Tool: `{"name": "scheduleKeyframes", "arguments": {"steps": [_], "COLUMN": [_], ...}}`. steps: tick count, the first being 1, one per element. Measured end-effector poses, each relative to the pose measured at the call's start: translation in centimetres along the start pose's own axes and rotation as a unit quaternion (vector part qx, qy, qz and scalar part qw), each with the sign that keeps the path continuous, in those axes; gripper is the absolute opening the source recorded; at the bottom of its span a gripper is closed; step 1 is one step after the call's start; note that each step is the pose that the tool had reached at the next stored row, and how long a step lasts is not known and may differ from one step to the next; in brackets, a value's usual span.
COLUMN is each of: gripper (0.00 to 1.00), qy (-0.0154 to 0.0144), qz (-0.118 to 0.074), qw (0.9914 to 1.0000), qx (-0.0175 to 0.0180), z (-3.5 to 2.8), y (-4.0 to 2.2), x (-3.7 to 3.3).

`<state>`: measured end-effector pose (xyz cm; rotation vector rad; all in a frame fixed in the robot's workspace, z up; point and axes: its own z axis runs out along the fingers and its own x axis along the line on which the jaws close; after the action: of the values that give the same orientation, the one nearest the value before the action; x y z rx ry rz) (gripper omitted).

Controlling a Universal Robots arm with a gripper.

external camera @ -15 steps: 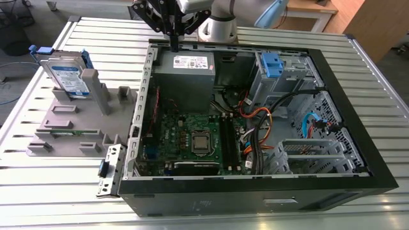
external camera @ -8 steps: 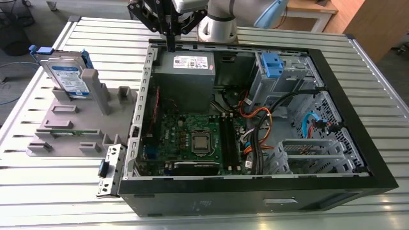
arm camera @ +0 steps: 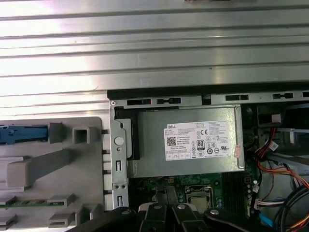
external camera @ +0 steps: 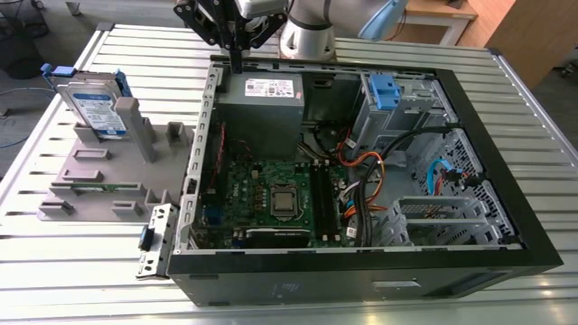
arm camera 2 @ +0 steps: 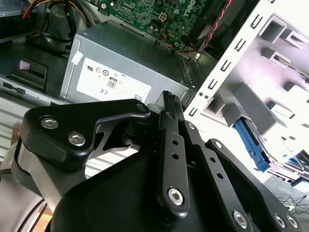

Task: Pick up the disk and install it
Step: 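Reach for the disk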

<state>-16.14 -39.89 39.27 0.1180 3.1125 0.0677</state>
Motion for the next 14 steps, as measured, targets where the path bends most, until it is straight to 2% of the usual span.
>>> {"name": "scheduleKeyframes", "arguments": {"steps": [14], "gripper": [0.11], "qy": [0.0000], "qz": [0.000], "qw": [1.00000], "qx": [0.0000], "z": [-0.02], "y": [-0.15], "x": [2.03]}}
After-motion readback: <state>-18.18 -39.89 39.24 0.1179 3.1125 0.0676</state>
